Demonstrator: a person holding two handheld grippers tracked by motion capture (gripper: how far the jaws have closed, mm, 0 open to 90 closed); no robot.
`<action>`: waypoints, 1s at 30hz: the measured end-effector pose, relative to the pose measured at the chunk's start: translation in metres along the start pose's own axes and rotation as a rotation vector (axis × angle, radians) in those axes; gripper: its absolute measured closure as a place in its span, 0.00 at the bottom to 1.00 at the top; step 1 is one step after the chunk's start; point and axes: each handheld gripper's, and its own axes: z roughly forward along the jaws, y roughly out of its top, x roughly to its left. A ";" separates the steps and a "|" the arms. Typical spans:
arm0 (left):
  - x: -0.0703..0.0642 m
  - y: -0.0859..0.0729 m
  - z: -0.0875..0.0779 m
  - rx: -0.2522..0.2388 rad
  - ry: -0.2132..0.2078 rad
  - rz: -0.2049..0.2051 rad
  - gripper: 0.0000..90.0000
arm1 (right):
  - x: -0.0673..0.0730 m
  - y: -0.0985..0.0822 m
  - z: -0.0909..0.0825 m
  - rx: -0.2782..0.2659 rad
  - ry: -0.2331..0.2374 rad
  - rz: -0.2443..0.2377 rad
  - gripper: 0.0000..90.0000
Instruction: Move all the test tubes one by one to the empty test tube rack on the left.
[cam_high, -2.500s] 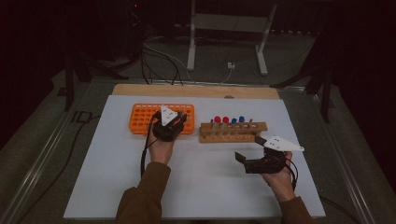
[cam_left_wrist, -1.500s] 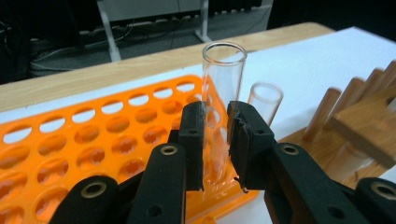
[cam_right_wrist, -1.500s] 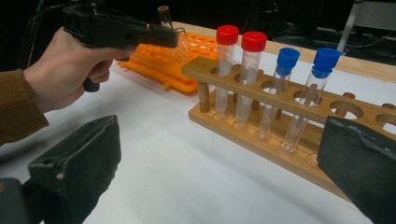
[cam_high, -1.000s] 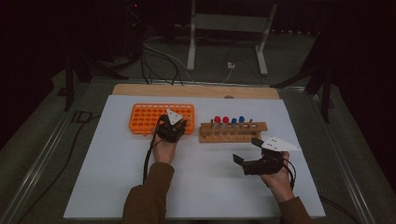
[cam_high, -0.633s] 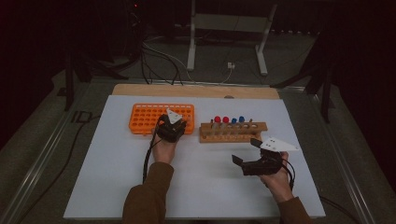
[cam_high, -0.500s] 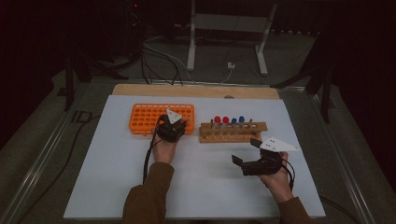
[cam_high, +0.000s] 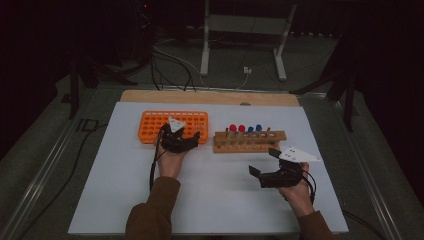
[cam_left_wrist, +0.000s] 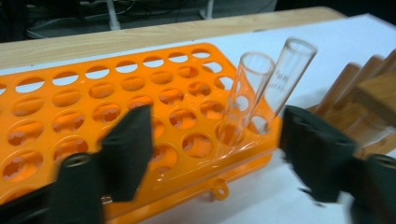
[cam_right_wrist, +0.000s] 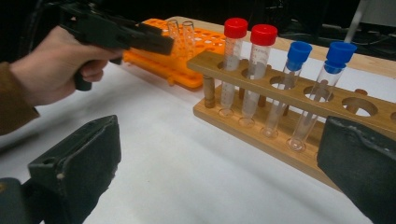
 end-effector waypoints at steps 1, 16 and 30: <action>0.001 0.000 -0.003 -0.006 -0.008 -0.005 0.17 | 0.000 0.000 0.000 0.002 -0.003 0.001 0.00; 0.014 0.006 -0.074 -0.170 0.028 -0.015 0.00 | 0.000 0.005 -0.002 -0.009 -0.012 0.002 0.00; 0.018 -0.017 -0.111 -0.150 -0.025 -0.005 0.00 | -0.018 0.030 0.002 -0.027 -0.064 0.029 0.04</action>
